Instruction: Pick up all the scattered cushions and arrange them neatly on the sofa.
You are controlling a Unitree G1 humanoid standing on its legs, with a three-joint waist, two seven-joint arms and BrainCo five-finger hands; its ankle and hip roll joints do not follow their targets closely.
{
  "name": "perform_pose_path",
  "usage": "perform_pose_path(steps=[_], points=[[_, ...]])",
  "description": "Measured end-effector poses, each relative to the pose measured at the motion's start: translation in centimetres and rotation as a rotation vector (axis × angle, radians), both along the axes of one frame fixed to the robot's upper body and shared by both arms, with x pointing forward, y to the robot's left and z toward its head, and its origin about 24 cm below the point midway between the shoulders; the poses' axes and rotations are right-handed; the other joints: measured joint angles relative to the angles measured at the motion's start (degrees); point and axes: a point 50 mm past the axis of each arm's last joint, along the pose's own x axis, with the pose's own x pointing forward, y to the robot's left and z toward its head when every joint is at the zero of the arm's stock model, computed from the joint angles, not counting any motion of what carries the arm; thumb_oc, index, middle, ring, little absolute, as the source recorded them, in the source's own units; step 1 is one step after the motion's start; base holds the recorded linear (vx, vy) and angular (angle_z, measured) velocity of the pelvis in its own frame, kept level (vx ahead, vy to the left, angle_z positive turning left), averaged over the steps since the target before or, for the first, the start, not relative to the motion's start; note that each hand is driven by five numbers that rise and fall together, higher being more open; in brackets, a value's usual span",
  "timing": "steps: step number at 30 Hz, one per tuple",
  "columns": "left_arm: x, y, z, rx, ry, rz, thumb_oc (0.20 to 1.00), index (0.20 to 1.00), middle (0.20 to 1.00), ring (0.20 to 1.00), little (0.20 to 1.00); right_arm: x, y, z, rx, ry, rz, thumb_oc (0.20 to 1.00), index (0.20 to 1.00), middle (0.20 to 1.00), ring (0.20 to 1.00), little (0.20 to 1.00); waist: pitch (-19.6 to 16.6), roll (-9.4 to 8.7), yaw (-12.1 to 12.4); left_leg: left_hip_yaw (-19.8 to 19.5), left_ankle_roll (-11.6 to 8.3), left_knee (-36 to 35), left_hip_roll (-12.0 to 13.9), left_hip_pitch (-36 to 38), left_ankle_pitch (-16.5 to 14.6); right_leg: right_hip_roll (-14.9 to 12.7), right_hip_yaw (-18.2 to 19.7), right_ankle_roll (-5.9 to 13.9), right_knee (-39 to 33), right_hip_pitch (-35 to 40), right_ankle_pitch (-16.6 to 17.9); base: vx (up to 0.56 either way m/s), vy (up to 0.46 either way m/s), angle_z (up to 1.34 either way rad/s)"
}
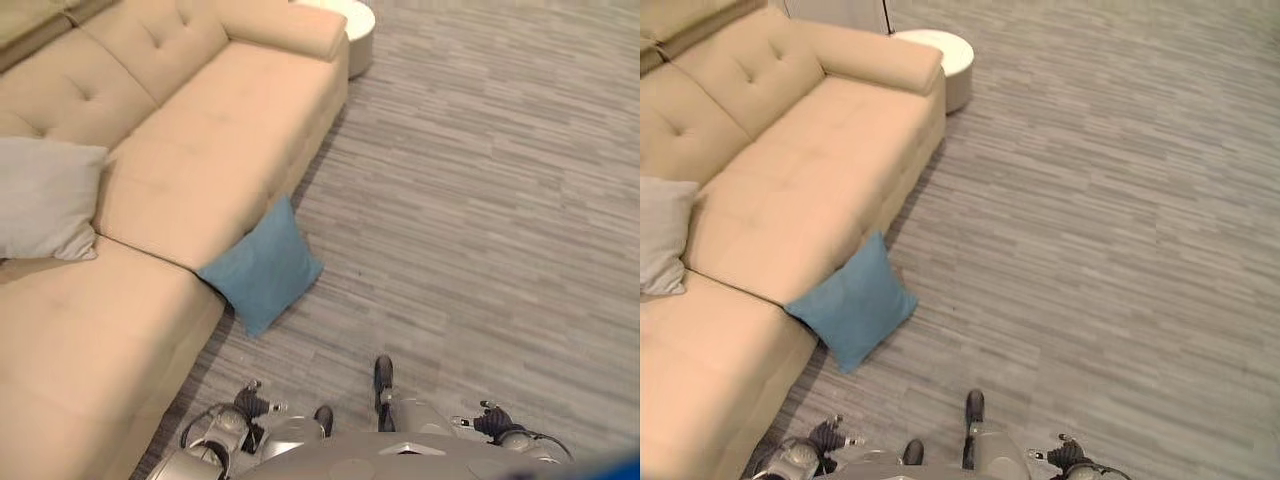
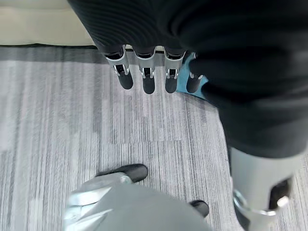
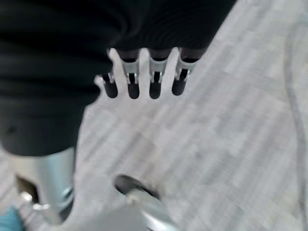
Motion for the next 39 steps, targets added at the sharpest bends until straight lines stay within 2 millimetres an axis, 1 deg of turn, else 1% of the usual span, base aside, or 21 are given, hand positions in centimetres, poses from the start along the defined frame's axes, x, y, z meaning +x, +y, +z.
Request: perform_pose_path(steps=[3, 4, 5, 8, 10, 11, 13, 17, 18, 20, 21, 22, 24, 26, 29, 30, 31, 33, 36, 38, 39], points=[[1.0, -0.3, 0.2, -0.007, -0.03, -0.006, 1.0, 1.0, 1.0, 1.0, 1.0, 1.9, -0.9, 0.8, -0.03, -0.062, 0.018, 1.0, 1.0, 1.0, 1.0, 1.0, 0.61, -1.42, 0.78, 5.89, -3.24, 11.58, 0.23, -6.47, -0.26, -0.4, -3.38, -3.17, -1.24, 2.03, -1.14, 0.03, -0.069, 0.69], [1.7, -0.5, 0.5, -0.014, -0.059, -0.013, 1.0, 1.0, 1.0, 1.0, 1.0, 2.1, -1.1, 0.9, -0.038, -0.062, 0.021, 1.0, 1.0, 1.0, 1.0, 1.0, 0.85, -1.33, 0.49, 12.32, -3.29, 10.93, 3.0, -8.57, -0.22, -0.27, -6.73, -3.87, -1.5, 3.05, -2.62, 0.11, -0.043, 1.58], [2.0, -0.5, 0.6, -0.013, -0.071, -0.017, 1.0, 1.0, 1.0, 1.0, 1.0, 1.2, -1.0, 0.6, -0.035, -0.037, 0.014, 1.0, 1.0, 1.0, 1.0, 1.0, 0.89, -1.32, -0.23, 18.04, -3.37, 4.6, 5.58, -9.0, 0.3, -0.15, -11.11, -2.91, -1.48, 4.33, -4.26, 0.1, -0.015, 1.61], [1.9, -0.3, 0.6, -0.006, -0.065, -0.017, 1.0, 1.0, 1.0, 1.0, 1.0, 1.2, -1.1, 0.6, -0.035, -0.036, -0.001, 1.0, 1.0, 1.0, 1.0, 1.0, 0.8, -0.89, -0.45, 23.87, -2.76, -2.62, 6.63, -10.37, 2.94, 0.2, -14.67, -2.03, -1.26, 4.84, -5.46, 0.1, 0.052, 0.78], [2.2, -0.5, 0.6, -0.011, -0.073, -0.02, 1.0, 1.0, 1.0, 1.0, 1.0, -0.2, -1.3, 0.3, -0.039, 0.005, -0.021, 1.0, 1.0, 1.0, 1.0, 1.0, 0.36, -0.07, -0.52, 27.51, -1.84, -4.54, 6.58, -11.73, 4.69, 0.41, -17.06, -1.36, -1.45, 5.22, -6.31, 0.15, 0.089, 0.57], [1.6, -0.4, 0.5, -0.01, -0.058, -0.014, 1.0, 1.0, 1.0, 1.0, 1.0, -0.3, -1.4, 0.3, -0.038, 0.005, -0.027, 1.0, 1.0, 1.0, 1.0, 1.0, 0.26, 0.13, -0.36, 27.54, -1.06, -5.91, 6.46, -10.75, 5.26, 0.86, -17.02, -0.92, -1.43, 5.88, -6.6, 0.16, 0.098, 0.07], [0.1, -0.1, 0.1, -0.006, -0.018, 0.011, 1.0, 1.0, 1.0, 1.0, 1.0, -0.5, -1.3, 0.2, -0.035, 0.008, -0.032, 1.0, 1.0, 1.0, 1.0, 1.0, -0.26, 0.62, -0.42, 24.65, 0.71, -8.77, 5.51, -8.27, 9.85, 1.07, -16.99, 1.19, -0.27, 7.91, -8.03, 0.15, 0.119, 0.04], [-0.7, 0.1, -0.1, -0.004, 0.006, 0.017, 1.0, 1.0, 1.0, 1.0, 1.0, -1.3, -1.1, 0.0, -0.028, 0.027, -0.037, 1.0, 1.0, 1.0, 1.0, 1.0, -1.21, 0.61, -0.72, 23.02, 3.33, -11.45, 2.01, -4.94, 8.83, -3.38, -14.89, 3.21, 10.55, 6.23, -13.59, 0.13, 0.146, 0.29], [-0.3, 0.3, 0.0, 0.002, -0.004, 0.013, 1.0, 1.0, 1.0, 1.0, 1.0, -1.2, -0.8, -0.1, -0.015, 0.021, -0.031, 1.0, 1.0, 1.0, 1.0, 1.0, -1.49, 0.86, -0.7, 21.47, 5.14, -11.82, 0.64, -3.92, 9.03, -5.85, -11.83, 4.39, 18.68, 3.41, -16.41, 0.15, 0.136, 0.53], [0.5, 1.0, 0.4, 0.025, -0.02, -0.002, 1.0, 1.0, 1.0, 1.0, 1.0, 0.3, -0.2, 0.1, 0.005, -0.013, -0.012, 1.0, 1.0, 1.0, 1.0, 1.0, -1.12, 1.4, -1.01, 19.06, 6.58, -12.05, -0.01, -3.1, 8.58, -7.75, -7.6, 6.97, 31.93, -2.82, -19.09, 0.25, 0.047, 0.74], [0.9, 1.4, 0.6, 0.038, -0.027, -0.011, 1.0, 1.0, 1.0, 1.0, 1.0, 1.0, 0.0, 0.3, 0.015, -0.036, 0.0, 1.0, 1.0, 1.0, 1.0, 1.0, -1.12, 1.12, -1.47, 16.69, 7.32, -13.11, -0.5, -1.44, 7.88, -6.15, -2.56, 8.33, 31.7, -5.14, -20.42, 0.27, -0.013, 0.87], [0.8, 1.5, 0.6, 0.041, -0.022, -0.013, 1.0, 1.0, 1.0, 1.0, 1.0, 1.4, 0.0, 0.4, 0.015, -0.042, 0.007, 1.0, 1.0, 1.0, 1.0, 1.0, -1.04, 1.09, -1.36, 16.12, 7.28, -13.81, -0.51, -0.05, 7.7, -5.21, -0.14, 7.83, 28.84, -6.17, -20.04, 0.21, -0.037, 0.71], [0.7, 1.4, 0.5, 0.038, -0.018, -0.014, 1.0, 1.0, 1.0, 1.0, 1.0, 2.0, 0.2, 0.5, 0.019, -0.058, 0.026, 1.0, 1.0, 1.0, 1.0, 1.0, -0.81, 0.86, -1.18, 15.9, 6.58, -13.94, -0.46, 1.1, 7.69, -4.4, 0.49, 6.67, 22.48, -8.71, -16.7, 0.14, -0.037, 0.33], [0.5, 1.0, 0.4, 0.03, -0.01, -0.013, 1.0, 1.0, 1.0, 1.0, 1.0, 2.6, 0.4, 0.7, 0.024, -0.075, 0.032, 1.0, 1.0, 1.0, 1.0, 1.0, -0.66, 0.36, -1.76, 14.16, 5.78, -13.96, -0.27, 2.4, 6.03, -2.97, 3.44, 7.14, 14.3, -11.23, -9.79, 0.19, -0.124, 0.36], [-0.2, 1.0, 0.1, 0.032, 0.015, -0.007, 1.0, 1.0, 1.0, 1.0, 1.0, 1.8, 0.3, 0.4, 0.025, -0.052, 0.025, 1.0, 1.0, 1.0, 1.0, 1.0, -0.27, -0.96, -3.05, 10.96, 3.29, -13.62, 0.0, 5.2, 3.29, -2.53, 7.85, 7.38, 4.63, -9.24, -1.85, 0.16, -0.18, 0.51], [-0.5, 0.9, 0.0, 0.028, 0.023, -0.007, 1.0, 1.0, 1.0, 1.0, 1.0, 1.2, 0.2, 0.3, 0.023, -0.036, 0.021, 1.0, 1.0, 1.0, 1.0, 1.0, -0.25, -0.94, -3.35, 9.98, 1.97, -13.3, 0.85, 6.47, 2.32, -1.96, 6.66, 5.34, 3.99, -7.3, 2.09, 0.14, -0.201, 0.56], [-0.7, 0.6, -0.1, 0.021, 0.026, -0.008, 1.0, 1.0, 1.0, 1.0, 1.0, 0.6, 0.0, 0.2, 0.019, -0.02, 0.016, 1.0, 1.0, 1.0, 1.0, 1.0, -0.38, -0.07, -3.27, 9.18, 0.61, -12.08, 2.51, 7.12, 1.17, -0.57, 5.26, 3.51, 1.96, -4.71, 2.12, 0.1, -0.172, 0.47], [-0.7, 0.6, -0.1, 0.018, 0.023, -0.006, 1.0, 1.0, 1.0, 1.0, 1.0, 0.3, 0.0, 0.1, 0.017, -0.012, 0.015, 1.0, 1.0, 1.0, 1.0, 1.0, -0.46, -0.17, -2.3, 9.08, -0.69, -7.8, 3.99, 6.45, 0.35, 1.01, 4.69, 0.71, -1.47, -1.11, 2.66, 0.08, -0.19, 0.18], [0.3, 0.1, 0.1, 0.009, -0.003, -0.018, 1.0, 1.0, 1.0, 1.0, 1.0, 1.5, -0.3, 0.6, 0.011, -0.05, 0.025, 1.0, 1.0, 1.0, 1.0, 1.0, -0.53, -0.34, -1.83, 8.92, -2.12, 0.81, 4.54, 2.7, -0.27, 1.32, 2.72, -1.39, -1.45, 0.57, 0.95, 0.01, -0.121, 0.3], [0.5, -0.4, 0.1, -0.003, -0.009, -0.02, 1.0, 1.0, 1.0, 1.0, 1.0, 1.3, -0.6, 0.6, 0.006, -0.049, 0.025, 1.0, 1.0, 1.0, 1.0, 1.0, -0.52, -0.75, -1.36, 9.01, -4.48, 5.93, 4.4, -0.38, -0.77, 1.31, 1.61, -3.83, -1.23, 1.3, -0.56, -0.04, -0.076, 0.47], [1.7, -0.7, 0.3, -0.01, -0.038, -0.031, 1.0, 1.0, 1.0, 1.0, 1.0, 1.6, -0.9, 0.7, -0.004, -0.053, 0.025, 1.0, 1.0, 1.0, 1.0, 1.0, -0.04, -0.86, -1.85, 9.42, -5.74, 12.32, 4.39, -4.55, -1.14, 0.81, 0.19, -4.47, -1.5, 1.31, -0.88, -0.01, -0.017, 0.54]])
